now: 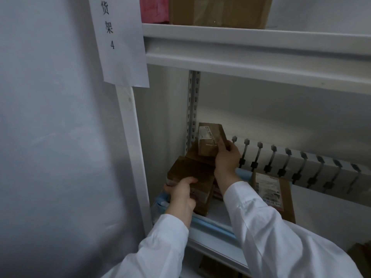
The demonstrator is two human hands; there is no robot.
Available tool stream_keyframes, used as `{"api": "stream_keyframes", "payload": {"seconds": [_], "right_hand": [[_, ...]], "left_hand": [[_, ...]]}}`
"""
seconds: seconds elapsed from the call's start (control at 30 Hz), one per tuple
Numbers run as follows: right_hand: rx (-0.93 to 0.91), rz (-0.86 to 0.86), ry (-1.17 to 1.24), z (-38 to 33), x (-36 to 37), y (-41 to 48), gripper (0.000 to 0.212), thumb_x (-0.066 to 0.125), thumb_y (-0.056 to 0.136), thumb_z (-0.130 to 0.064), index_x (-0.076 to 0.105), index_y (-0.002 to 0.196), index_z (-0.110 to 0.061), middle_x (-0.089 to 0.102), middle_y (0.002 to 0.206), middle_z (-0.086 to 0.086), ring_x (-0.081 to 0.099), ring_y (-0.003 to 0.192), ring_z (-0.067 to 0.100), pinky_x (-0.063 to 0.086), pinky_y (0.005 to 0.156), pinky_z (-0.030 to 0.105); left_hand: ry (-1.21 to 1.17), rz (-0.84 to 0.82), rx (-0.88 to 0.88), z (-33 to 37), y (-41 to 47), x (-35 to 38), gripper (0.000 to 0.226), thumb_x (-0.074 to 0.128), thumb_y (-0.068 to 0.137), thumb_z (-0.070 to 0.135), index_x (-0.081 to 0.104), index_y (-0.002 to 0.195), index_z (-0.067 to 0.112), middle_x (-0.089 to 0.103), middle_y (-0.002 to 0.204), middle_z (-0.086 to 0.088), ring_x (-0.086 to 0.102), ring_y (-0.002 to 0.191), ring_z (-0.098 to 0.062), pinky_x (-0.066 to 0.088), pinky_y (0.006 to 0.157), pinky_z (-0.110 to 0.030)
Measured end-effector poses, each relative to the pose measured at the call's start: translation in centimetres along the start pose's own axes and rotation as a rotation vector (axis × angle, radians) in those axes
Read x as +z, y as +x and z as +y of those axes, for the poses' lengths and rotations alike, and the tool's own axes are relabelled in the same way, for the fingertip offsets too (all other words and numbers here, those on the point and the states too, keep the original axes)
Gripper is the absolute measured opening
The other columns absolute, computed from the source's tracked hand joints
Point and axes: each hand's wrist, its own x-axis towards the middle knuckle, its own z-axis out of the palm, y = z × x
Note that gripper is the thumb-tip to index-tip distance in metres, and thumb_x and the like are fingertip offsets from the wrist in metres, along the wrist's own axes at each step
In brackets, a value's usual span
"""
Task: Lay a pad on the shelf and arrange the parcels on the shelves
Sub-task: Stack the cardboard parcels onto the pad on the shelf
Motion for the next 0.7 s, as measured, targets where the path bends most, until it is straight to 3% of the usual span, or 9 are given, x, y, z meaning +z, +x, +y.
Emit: {"api": "stream_keyframes", "payload": {"seconds": [0.1, 0.2, 0.43, 0.53, 0.63, 0.7], "right_hand": [[-0.044, 0.04, -0.114, 0.5, 0.5, 0.0, 0.011, 0.054, 0.093, -0.031, 0.057, 0.09, -0.022, 0.064, 0.1, 0.0, 0.059, 0.101, 0.02, 0.045, 0.098, 0.043], [-0.018, 0.051, -0.209, 1.3, 0.7, 0.0, 0.029, 0.054, 0.092, -0.034, 0.061, 0.104, -0.009, 0.064, 0.113, 0.008, 0.058, 0.108, 0.024, 0.044, 0.099, 0.045], [0.065, 0.055, -0.251, 1.9, 0.7, 0.0, 0.044, 0.061, 0.086, -0.042, 0.059, 0.104, -0.002, 0.063, 0.106, 0.012, 0.06, 0.098, 0.026, 0.047, 0.094, 0.046], [0.013, 0.028, -0.27, 1.6, 0.4, -0.4, 0.056, 0.068, 0.08, -0.042, 0.052, 0.118, -0.005, 0.057, 0.119, 0.012, 0.054, 0.11, 0.027, 0.042, 0.101, 0.041], [-0.148, -0.158, -0.397, 1.5, 0.0, -1.1, 0.076, 0.072, 0.079, -0.027, 0.031, 0.142, -0.017, 0.038, 0.141, 0.008, 0.037, 0.129, 0.023, 0.031, 0.105, 0.034], [-0.202, -0.228, -0.529, 1.8, -0.2, -1.3, 0.064, 0.064, 0.085, -0.018, 0.035, 0.142, -0.018, 0.041, 0.143, 0.007, 0.038, 0.132, 0.024, 0.03, 0.109, 0.036]], "left_hand": [[0.058, -0.006, -0.035, 0.5, 0.5, 0.1, 0.085, 0.069, 0.069, -0.01, 0.027, 0.136, 0.025, 0.045, 0.13, -0.02, 0.047, 0.114, -0.045, 0.042, 0.09, -0.067], [0.079, -0.001, -0.056, 0.9, 0.9, 0.3, 0.076, 0.068, 0.073, -0.004, 0.029, 0.133, 0.021, 0.047, 0.127, -0.022, 0.05, 0.11, -0.045, 0.041, 0.091, -0.067], [0.105, -0.033, -0.122, 1.6, 1.3, 0.9, 0.057, 0.061, 0.083, 0.014, 0.039, 0.134, 0.015, 0.049, 0.131, -0.02, 0.051, 0.113, -0.046, 0.039, 0.092, -0.068], [0.113, -0.019, -0.117, 1.8, 1.2, 1.1, 0.049, 0.058, 0.085, 0.011, 0.04, 0.131, 0.011, 0.05, 0.131, -0.021, 0.05, 0.115, -0.046, 0.039, 0.093, -0.066], [0.123, -0.088, -0.132, 1.7, 0.9, 1.3, 0.027, 0.051, 0.091, 0.012, 0.045, 0.117, 0.005, 0.053, 0.129, -0.022, 0.05, 0.116, -0.043, 0.04, 0.089, -0.058], [0.11, -0.082, -0.153, 1.7, 1.2, 1.2, 0.043, 0.051, 0.09, 0.013, 0.04, 0.131, 0.008, 0.052, 0.13, -0.023, 0.051, 0.116, -0.043, 0.039, 0.09, -0.062]]}}
